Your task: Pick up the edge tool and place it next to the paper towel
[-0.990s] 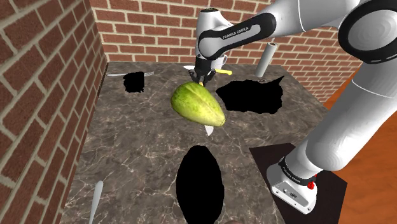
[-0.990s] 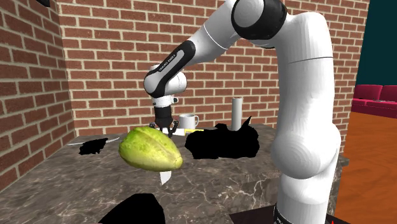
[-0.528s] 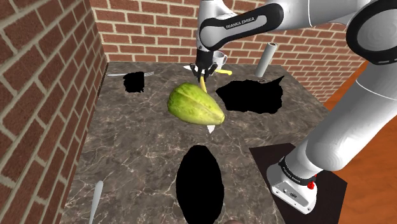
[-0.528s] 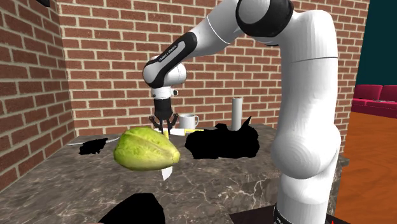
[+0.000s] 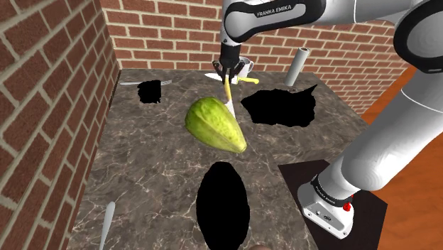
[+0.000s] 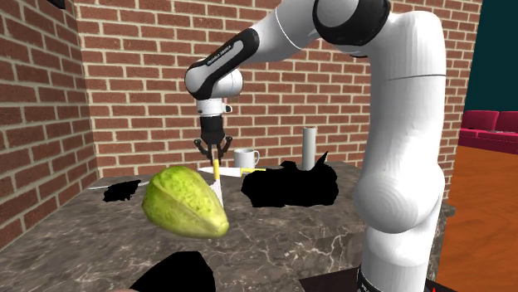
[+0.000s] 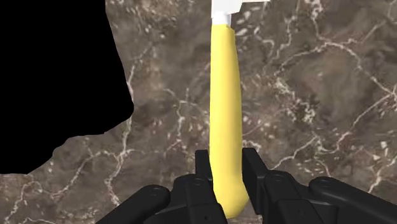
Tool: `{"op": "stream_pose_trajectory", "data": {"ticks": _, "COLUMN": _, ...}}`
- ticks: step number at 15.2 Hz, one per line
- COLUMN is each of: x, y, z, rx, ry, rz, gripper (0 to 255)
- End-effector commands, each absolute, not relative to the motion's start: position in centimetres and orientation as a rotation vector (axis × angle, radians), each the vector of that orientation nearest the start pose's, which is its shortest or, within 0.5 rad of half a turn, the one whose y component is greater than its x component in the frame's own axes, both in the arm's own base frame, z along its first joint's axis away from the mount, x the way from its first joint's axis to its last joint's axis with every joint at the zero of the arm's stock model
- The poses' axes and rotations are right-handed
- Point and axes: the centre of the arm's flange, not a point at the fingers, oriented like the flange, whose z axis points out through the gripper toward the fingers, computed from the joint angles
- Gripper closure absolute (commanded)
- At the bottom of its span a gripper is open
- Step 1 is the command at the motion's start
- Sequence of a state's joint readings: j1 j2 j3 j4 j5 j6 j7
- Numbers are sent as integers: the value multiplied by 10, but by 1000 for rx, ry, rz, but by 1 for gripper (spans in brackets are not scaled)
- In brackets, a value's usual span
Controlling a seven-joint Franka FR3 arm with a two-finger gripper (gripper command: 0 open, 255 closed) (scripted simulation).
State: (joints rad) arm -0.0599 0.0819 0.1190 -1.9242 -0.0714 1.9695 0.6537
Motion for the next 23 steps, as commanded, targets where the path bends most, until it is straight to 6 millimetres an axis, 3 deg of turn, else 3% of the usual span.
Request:
{"op": "stream_pose_trajectory", "data": {"ticks": 1, "x": 574, "y": 28, "z": 454, "rx": -3079, "ry": 895, "rz": 23, "gripper": 255}}
{"op": "stream_pose_trajectory", "data": {"ticks": 3, "x": 574, "y": 28, "z": 465, "rx": -3079, "ry": 895, "rz": 23, "gripper": 255}}
{"op": "stream_pose_trajectory", "data": {"ticks": 4, "x": 574, "y": 28, "z": 459, "rx": -3078, "ry": 895, "rz": 23, "gripper": 255}}
{"op": "stream_pose_trajectory", "data": {"ticks": 5, "x": 574, "y": 28, "z": 459, "rx": -3078, "ry": 895, "rz": 23, "gripper": 0}}
{"op": "stream_pose_trajectory", "data": {"ticks": 12, "x": 541, "y": 60, "z": 381, "rx": -3043, "ry": 977, "rz": -43, "gripper": 0}}
{"op": "stream_pose_trajectory", "data": {"ticks": 19, "x": 541, "y": 58, "z": 344, "rx": -3043, "ry": 977, "rz": -43, "gripper": 0}}
{"op": "stream_pose_trajectory", "data": {"ticks": 23, "x": 541, "y": 58, "z": 341, "rx": -3043, "ry": 977, "rz": -43, "gripper": 0}}
